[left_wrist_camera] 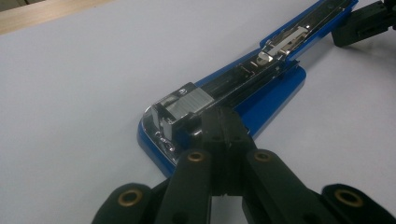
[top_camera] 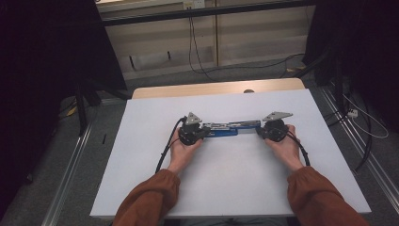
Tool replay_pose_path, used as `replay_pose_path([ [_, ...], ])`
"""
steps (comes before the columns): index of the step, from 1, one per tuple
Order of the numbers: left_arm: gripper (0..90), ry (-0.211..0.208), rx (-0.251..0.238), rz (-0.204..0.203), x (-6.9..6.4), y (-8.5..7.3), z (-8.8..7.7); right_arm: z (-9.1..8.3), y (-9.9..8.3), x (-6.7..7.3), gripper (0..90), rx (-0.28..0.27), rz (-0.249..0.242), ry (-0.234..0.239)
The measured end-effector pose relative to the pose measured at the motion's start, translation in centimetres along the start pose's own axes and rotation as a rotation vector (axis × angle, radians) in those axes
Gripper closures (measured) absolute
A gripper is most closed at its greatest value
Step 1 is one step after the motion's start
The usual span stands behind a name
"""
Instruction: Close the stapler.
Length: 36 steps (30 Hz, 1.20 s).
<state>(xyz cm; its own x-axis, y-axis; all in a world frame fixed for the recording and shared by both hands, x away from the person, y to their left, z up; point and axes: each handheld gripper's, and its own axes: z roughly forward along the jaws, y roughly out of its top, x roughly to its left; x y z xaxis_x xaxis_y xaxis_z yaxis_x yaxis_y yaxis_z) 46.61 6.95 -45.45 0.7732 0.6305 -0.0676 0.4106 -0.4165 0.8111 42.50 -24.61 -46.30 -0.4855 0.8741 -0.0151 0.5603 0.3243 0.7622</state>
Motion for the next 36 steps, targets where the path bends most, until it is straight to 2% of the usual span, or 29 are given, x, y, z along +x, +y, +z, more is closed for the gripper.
replay_pose_path([
  [2, 90.0, 0.004, 0.001, 0.012, 0.03, 0.02, -0.02, -0.05, 0.01, -0.05, 90.0, -0.004, 0.005, 0.003],
  [23, 90.0, 0.006, -0.007, -0.002, -0.13, -0.01, 0.05, -0.19, 0.15, 0.03, 90.0, -0.051, 0.009, 0.008],
  [24, 90.0, 0.011, -0.006, 0.008, -0.08, 0.00, 0.02, -0.19, 0.16, 0.04, 90.0, -0.052, 0.009, 0.009],
  [26, 90.0, 0.007, -0.007, -0.001, -0.16, -0.01, 0.05, -0.17, 0.15, 0.06, 90.0, -0.053, 0.007, 0.010],
  [28, 90.0, 0.010, -0.003, 0.010, -0.07, 0.01, 0.00, -0.15, 0.15, 0.07, 90.0, -0.054, 0.009, 0.012],
  [36, 90.0, 0.009, -0.003, 0.009, -0.07, 0.00, 0.00, -0.22, 0.19, 0.05, 90.0, -0.068, 0.012, 0.015],
])
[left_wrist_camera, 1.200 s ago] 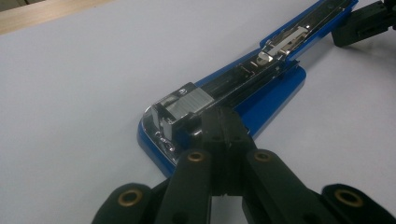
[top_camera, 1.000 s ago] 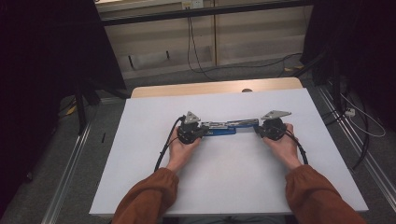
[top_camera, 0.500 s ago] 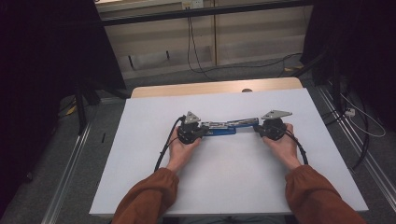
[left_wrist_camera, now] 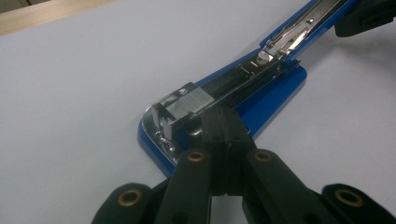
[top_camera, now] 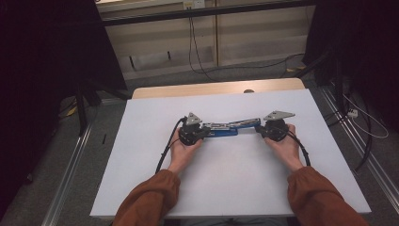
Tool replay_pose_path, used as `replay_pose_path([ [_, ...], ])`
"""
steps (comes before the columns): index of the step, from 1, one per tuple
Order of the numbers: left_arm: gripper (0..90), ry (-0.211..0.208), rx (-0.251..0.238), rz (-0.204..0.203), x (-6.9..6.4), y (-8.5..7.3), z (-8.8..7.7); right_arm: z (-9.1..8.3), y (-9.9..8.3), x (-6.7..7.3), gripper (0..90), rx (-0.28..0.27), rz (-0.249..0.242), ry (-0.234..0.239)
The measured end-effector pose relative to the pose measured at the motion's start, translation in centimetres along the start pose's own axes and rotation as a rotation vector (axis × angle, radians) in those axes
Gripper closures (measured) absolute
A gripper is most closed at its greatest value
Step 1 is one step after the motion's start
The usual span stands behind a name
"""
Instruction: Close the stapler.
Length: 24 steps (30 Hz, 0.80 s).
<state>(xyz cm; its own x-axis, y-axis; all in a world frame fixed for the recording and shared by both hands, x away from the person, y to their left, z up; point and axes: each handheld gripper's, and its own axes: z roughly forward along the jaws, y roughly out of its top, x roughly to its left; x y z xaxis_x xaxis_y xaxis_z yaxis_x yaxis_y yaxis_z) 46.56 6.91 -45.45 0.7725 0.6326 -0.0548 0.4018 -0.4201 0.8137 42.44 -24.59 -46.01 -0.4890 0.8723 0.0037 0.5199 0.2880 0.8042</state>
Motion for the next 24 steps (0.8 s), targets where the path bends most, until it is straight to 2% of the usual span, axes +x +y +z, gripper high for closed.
replay_pose_path([
  [4, 90.0, -0.004, 0.001, -0.009, -0.04, -0.02, 0.00, -0.06, 0.08, 0.06, 90.0, -0.011, -0.001, 0.002],
  [10, 90.0, -0.001, 0.005, 0.006, 0.13, 0.00, -0.05, -0.10, 0.09, 0.01, 90.0, -0.024, 0.008, 0.004],
  [16, 90.0, -0.003, 0.006, 0.001, 0.06, -0.01, -0.04, -0.18, 0.19, 0.08, 90.0, -0.044, 0.012, 0.006],
  [24, 90.0, -0.001, 0.006, 0.008, 0.10, -0.05, -0.11, -0.58, 0.59, 0.29, 90.0, -0.124, 0.007, 0.032],
])
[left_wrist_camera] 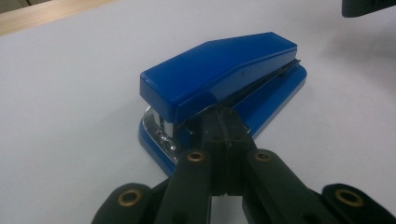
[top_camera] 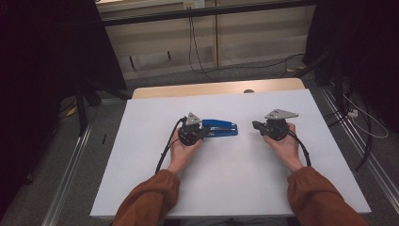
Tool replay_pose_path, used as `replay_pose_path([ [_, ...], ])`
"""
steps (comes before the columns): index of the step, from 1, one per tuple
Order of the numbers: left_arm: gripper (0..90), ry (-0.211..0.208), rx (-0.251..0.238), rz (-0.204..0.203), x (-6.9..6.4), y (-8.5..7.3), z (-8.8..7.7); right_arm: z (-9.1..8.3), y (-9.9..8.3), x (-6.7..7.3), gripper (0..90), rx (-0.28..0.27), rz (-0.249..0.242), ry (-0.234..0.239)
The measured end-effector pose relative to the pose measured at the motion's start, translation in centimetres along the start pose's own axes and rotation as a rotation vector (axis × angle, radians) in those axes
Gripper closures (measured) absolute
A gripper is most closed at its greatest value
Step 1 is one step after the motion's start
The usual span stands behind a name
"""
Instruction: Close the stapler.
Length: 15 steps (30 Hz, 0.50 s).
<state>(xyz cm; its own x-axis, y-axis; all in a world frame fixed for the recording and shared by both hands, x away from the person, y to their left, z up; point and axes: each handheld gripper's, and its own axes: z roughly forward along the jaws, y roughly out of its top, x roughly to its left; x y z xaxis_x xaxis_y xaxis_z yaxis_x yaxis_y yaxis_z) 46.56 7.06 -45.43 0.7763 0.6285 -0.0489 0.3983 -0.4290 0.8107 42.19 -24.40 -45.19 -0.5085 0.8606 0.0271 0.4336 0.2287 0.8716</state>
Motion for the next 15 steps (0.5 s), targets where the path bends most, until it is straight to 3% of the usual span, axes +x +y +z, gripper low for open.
replay_pose_path([
  [10, 86.0, -0.002, 0.006, 0.029, -0.37, 0.06, -0.30, -0.24, 0.05, -0.21, 84.0, -0.029, 0.047, 0.047],
  [11, 84.8, -0.019, 0.000, 0.003, -0.56, 0.03, -0.31, -0.32, 0.06, -0.22, 82.3, -0.031, 0.049, 0.050],
  [12, 84.5, -0.015, 0.005, 0.023, -0.47, 0.11, -0.47, -0.38, 0.06, -0.25, 81.0, -0.033, 0.049, 0.051],
  [15, 80.5, -0.032, -0.010, -0.011, -0.59, 0.18, -0.71, -0.42, 0.04, -0.20, 76.7, -0.028, 0.052, 0.057],
])
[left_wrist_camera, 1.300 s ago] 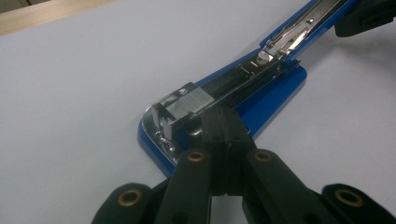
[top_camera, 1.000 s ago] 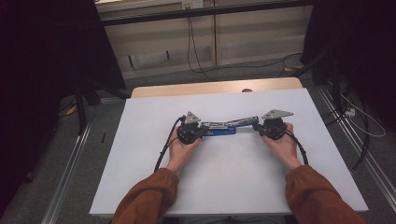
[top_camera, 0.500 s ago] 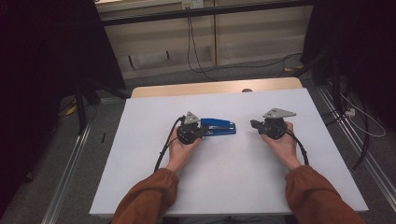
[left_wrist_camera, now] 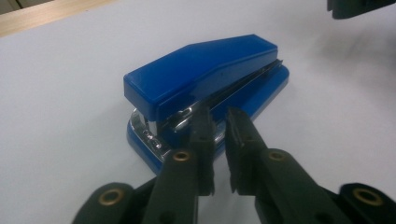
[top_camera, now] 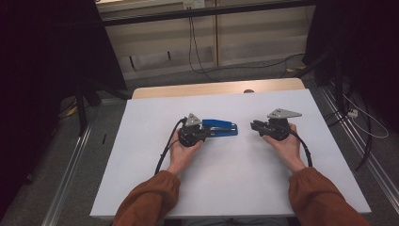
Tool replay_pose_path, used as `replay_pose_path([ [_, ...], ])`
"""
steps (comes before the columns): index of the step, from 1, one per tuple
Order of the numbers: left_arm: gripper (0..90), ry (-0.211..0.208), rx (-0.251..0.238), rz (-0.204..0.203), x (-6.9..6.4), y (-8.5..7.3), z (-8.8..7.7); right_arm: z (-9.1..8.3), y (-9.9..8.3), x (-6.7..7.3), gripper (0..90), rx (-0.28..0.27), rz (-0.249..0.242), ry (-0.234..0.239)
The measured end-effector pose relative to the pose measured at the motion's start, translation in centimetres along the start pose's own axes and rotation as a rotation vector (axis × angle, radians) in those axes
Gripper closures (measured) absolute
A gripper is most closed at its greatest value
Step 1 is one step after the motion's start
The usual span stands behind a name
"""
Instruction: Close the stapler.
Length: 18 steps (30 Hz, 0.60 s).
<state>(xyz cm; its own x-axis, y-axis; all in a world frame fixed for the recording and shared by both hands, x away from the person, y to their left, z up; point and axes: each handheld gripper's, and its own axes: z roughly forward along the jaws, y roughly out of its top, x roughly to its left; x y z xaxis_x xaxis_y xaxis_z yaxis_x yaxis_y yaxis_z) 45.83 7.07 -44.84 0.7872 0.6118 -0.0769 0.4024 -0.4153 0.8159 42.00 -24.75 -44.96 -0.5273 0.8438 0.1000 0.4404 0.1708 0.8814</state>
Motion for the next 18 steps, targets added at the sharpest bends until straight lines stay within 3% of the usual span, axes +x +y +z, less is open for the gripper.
replay_pose_path([
  [4, 77.3, 0.005, -0.005, -0.002, 0.2, -0.1, -0.4, -0.1, 0.1, 0.1, 71.8, -0.017, 0.003, 0.015],
  [7, 67.0, -0.004, -0.008, -0.027, 0.3, -0.2, -0.7, -0.1, 0.1, 0.1, 66.6, -0.015, 0.003, 0.021],
  [12, 63.0, 0.009, -0.019, -0.050, 0.7, -0.3, -1.3, 0.0, 0.2, 0.4, 57.4, -0.019, 0.006, 0.033],
  [18, 55.3, 0.021, -0.033, -0.040, 0.8, -0.1, -1.8, -0.2, 0.3, 0.5, 45.3, -0.020, 0.014, 0.035],
])
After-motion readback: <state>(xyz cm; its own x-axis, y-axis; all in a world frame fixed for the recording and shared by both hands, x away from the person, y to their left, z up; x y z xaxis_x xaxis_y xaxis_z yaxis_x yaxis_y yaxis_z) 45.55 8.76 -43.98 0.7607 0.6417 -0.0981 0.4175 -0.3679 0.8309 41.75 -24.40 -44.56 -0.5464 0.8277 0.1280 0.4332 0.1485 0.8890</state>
